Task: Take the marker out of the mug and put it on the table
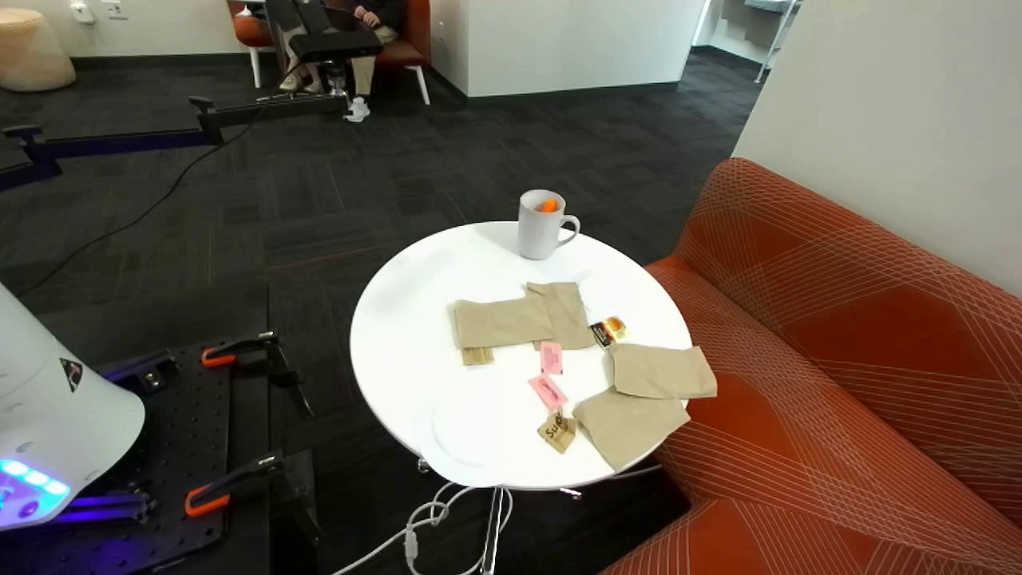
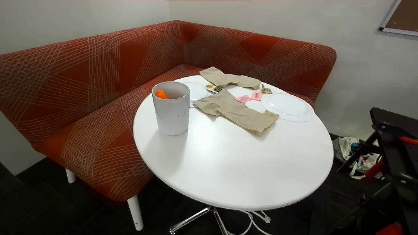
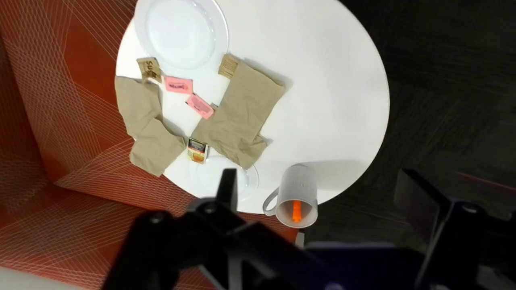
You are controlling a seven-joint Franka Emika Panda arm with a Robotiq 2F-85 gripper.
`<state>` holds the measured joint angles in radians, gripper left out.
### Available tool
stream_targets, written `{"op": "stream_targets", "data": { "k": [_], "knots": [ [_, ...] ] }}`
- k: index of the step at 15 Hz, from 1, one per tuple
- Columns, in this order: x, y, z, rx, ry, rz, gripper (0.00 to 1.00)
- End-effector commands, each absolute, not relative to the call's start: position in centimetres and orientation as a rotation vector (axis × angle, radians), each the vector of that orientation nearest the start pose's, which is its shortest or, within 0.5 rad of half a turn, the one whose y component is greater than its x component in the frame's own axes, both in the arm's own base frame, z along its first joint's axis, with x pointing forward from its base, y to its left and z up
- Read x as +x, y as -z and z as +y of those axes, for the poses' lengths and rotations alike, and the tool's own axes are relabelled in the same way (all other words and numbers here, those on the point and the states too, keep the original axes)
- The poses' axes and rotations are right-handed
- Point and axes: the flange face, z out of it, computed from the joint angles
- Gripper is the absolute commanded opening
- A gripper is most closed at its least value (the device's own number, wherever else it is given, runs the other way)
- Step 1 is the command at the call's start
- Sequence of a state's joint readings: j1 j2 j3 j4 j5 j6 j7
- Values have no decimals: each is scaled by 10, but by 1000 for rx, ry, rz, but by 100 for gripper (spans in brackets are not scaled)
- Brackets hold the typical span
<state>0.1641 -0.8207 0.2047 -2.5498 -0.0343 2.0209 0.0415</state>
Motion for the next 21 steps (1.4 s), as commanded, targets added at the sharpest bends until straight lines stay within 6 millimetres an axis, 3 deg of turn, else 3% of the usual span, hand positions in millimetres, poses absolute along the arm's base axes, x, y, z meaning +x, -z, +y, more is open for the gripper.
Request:
{"op": "stream_targets", "data": {
  "k": [1, 5, 11, 21],
  "knots": [
    [348, -517, 153, -3157, 545, -569, 100],
    [390, -481, 178, -3122, 575, -622, 100],
    [462, -428, 195, -3148, 552, -610, 100],
    [576, -373, 228, -3184, 473, -584, 100]
  ]
}}
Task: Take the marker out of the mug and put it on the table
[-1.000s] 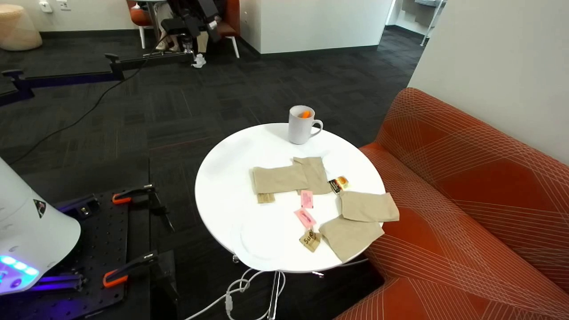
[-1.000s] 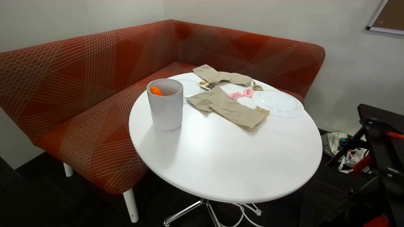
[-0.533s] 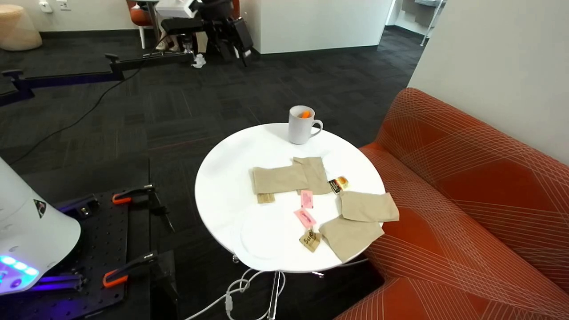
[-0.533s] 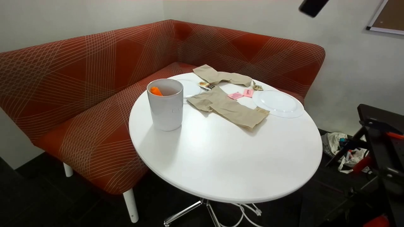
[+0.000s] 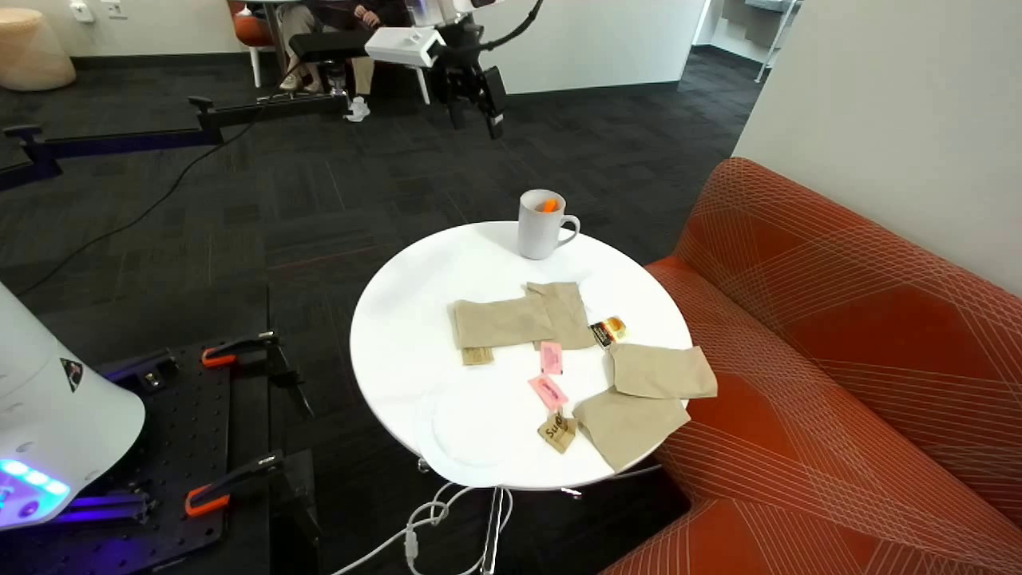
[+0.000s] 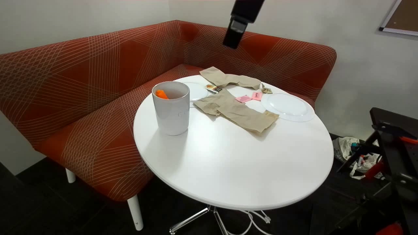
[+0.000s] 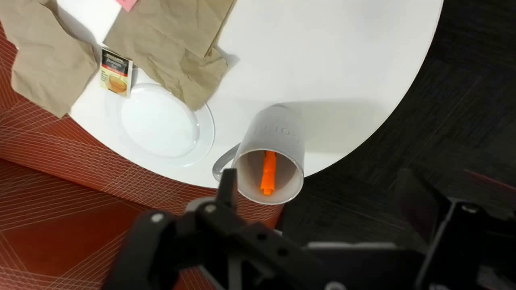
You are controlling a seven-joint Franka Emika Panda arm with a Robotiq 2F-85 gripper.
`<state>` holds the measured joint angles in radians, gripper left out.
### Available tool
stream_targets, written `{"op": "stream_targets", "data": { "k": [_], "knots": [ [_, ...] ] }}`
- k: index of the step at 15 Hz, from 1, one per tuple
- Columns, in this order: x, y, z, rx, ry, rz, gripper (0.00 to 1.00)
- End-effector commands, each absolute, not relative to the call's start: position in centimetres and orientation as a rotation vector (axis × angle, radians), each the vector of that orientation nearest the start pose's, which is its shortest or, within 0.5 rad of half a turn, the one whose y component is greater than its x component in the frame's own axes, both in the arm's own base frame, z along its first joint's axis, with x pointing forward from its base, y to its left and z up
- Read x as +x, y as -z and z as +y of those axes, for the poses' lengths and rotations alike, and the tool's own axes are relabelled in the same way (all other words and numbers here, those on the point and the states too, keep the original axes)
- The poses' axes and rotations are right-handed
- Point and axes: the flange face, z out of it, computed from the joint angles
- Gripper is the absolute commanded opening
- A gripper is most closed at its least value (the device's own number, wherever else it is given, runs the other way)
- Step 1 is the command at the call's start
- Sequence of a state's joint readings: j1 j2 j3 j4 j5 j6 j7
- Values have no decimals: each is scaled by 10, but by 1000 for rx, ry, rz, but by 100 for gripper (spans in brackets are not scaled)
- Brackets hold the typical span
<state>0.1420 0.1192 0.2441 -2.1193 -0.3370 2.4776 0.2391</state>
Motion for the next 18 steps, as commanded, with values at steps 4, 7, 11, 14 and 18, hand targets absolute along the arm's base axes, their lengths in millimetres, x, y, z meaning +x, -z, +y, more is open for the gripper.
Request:
{"op": "stream_targets", "data": {
  "k": [4, 7, 11, 14, 18],
  "knots": [
    [612, -354, 230, -3188, 457, -571, 100],
    [633, -338, 231, -3200, 461, -556, 100],
    [655, -318, 229, -3213, 442, -530, 100],
    [668, -305, 224, -3225, 418, -509, 100],
    [678, -291, 223, -3240, 378, -499, 87]
  ]
}}
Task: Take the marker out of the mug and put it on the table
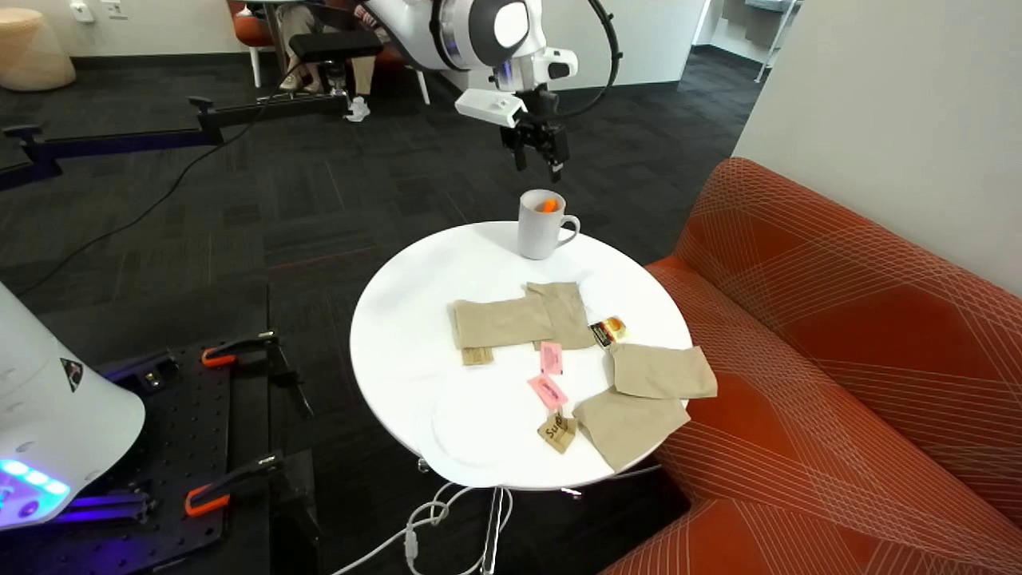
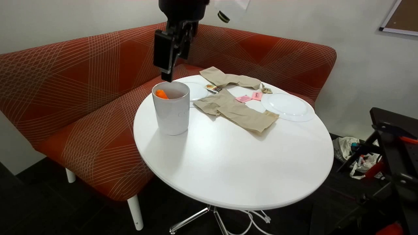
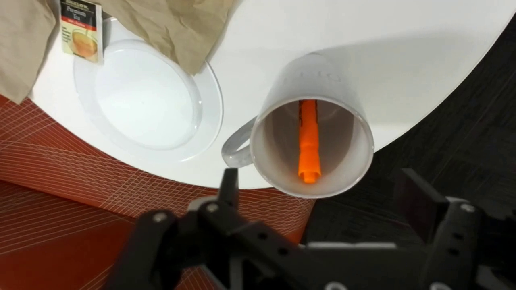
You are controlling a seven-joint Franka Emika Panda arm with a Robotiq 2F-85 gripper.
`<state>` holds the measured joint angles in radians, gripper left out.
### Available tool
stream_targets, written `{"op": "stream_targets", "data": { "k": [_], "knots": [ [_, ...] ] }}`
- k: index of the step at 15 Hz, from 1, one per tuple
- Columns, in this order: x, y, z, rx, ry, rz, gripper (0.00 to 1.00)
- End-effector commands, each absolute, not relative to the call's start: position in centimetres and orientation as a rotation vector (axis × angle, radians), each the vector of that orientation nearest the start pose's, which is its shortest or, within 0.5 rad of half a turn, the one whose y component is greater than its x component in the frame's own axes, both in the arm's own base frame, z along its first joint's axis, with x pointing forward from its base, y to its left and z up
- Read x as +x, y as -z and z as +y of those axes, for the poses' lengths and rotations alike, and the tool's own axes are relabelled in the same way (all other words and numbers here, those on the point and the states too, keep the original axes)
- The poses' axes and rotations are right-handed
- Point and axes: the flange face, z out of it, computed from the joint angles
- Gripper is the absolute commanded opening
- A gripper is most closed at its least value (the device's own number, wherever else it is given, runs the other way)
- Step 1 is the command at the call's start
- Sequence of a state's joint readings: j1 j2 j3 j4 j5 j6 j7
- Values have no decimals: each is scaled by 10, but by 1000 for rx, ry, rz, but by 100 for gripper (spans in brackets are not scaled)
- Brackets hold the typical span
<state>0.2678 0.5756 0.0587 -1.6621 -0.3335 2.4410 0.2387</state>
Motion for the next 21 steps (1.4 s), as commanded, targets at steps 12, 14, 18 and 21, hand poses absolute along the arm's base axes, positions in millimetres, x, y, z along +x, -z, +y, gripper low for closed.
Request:
{"op": "stream_targets", "data": {
  "k": [12, 14, 18, 21],
  "knots": [
    [691, -259, 229, -3263, 266, -495, 56],
    [693, -255, 231, -3261, 256, -497, 53],
    [695, -248, 235, -3252, 249, -494, 50],
    [699, -243, 236, -3236, 271, -486, 49]
  ]
}}
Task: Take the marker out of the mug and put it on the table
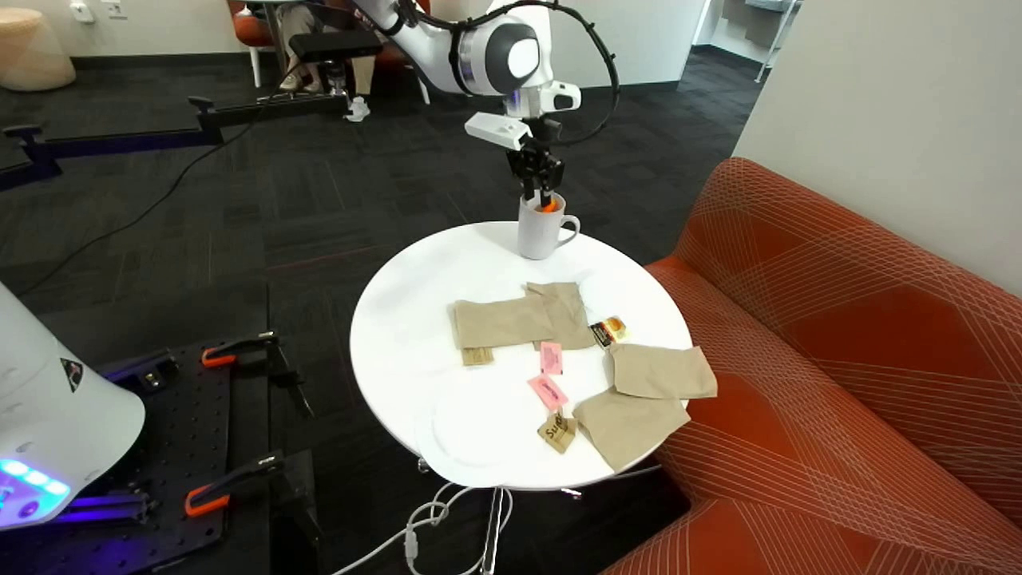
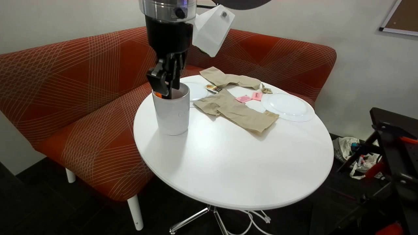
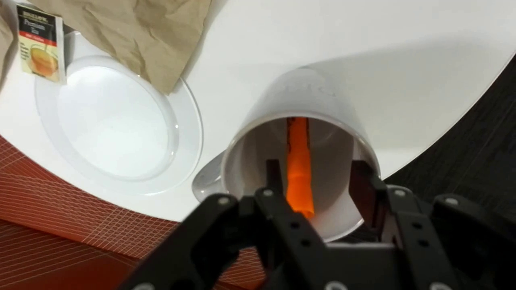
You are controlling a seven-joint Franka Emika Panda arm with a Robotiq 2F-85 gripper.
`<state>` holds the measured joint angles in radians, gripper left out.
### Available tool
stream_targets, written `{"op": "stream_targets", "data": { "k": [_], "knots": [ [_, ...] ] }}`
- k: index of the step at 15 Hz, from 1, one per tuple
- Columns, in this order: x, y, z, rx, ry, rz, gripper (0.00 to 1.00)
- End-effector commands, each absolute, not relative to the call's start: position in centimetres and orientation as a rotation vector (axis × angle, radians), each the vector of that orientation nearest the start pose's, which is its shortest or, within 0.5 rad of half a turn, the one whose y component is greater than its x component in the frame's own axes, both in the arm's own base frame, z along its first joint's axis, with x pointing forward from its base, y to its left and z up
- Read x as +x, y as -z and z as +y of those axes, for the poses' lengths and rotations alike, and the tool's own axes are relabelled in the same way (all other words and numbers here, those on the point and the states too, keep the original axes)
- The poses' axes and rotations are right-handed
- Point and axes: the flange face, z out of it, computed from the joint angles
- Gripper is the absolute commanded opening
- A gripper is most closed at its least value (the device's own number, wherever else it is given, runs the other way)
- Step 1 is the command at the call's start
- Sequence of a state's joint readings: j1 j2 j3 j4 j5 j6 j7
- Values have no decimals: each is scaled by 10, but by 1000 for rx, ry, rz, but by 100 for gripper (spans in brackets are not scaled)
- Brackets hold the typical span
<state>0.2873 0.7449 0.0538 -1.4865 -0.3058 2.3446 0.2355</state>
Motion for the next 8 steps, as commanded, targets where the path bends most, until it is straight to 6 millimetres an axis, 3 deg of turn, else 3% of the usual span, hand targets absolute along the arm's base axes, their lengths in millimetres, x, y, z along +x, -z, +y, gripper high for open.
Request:
{"op": "stream_targets", "data": {
  "k": [1, 8],
  "knots": [
    [700, -242, 236, -3232, 277, -484, 50],
    [708, -233, 236, -3205, 316, -489, 46]
  ]
}}
